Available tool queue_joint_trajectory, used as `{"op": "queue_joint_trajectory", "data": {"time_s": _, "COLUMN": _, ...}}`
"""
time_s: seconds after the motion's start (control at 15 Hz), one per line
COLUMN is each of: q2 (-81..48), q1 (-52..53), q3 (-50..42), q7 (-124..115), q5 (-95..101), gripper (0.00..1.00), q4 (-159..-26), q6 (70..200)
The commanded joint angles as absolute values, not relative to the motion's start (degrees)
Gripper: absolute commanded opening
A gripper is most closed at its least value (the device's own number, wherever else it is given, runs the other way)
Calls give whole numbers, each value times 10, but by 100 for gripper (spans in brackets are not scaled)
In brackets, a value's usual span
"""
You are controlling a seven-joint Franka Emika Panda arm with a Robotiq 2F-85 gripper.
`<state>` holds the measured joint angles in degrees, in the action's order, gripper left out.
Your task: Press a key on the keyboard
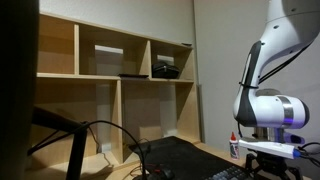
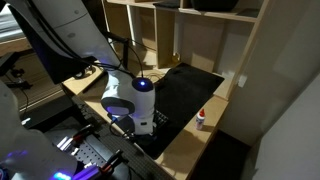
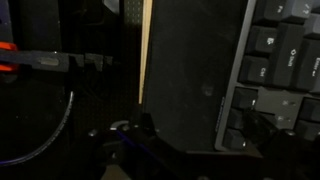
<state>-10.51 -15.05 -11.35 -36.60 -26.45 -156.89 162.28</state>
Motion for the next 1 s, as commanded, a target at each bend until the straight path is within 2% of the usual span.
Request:
{"op": "queue_joint_trajectory", "data": {"time_s": 0.0, "q2": -150, "q1": -174, "q3": -111, "q7": -318, "q5": -287, "gripper": 100, "q4": -1545, "q6": 1623}}
{"op": "queue_joint_trajectory", "data": {"time_s": 0.2, "q2": -116, "q1": -157, "q3": -156, "q7": -308, "q5": -228, "gripper": 100, "q4": -1561, "q6": 1591}}
{"op": "queue_joint_trajectory", "data": {"time_s": 0.47, "q2": 22, "q1": -178, "q3": -237, "q7": -288, "q5": -72, "gripper": 100, "q4": -1612, "q6": 1545}}
{"op": "queue_joint_trajectory", "data": {"time_s": 0.6, "q2": 82, "q1": -214, "q3": -253, "q7": -212, "q5": -107, "gripper": 100, "q4": -1621, "q6": 1550}}
{"op": "queue_joint_trajectory", "data": {"time_s": 0.73, "q2": 139, "q1": -246, "q3": -281, "q7": -149, "q5": -126, "gripper": 100, "q4": -1590, "q6": 1466}}
{"op": "queue_joint_trajectory", "data": {"time_s": 0.8, "q2": 66, "q1": -230, "q3": -250, "q7": -196, "q5": -121, "gripper": 100, "q4": -1587, "q6": 1527}}
{"op": "queue_joint_trajectory", "data": {"time_s": 0.93, "q2": 99, "q1": -248, "q3": -257, "q7": -181, "q5": -122, "gripper": 100, "q4": -1586, "q6": 1509}}
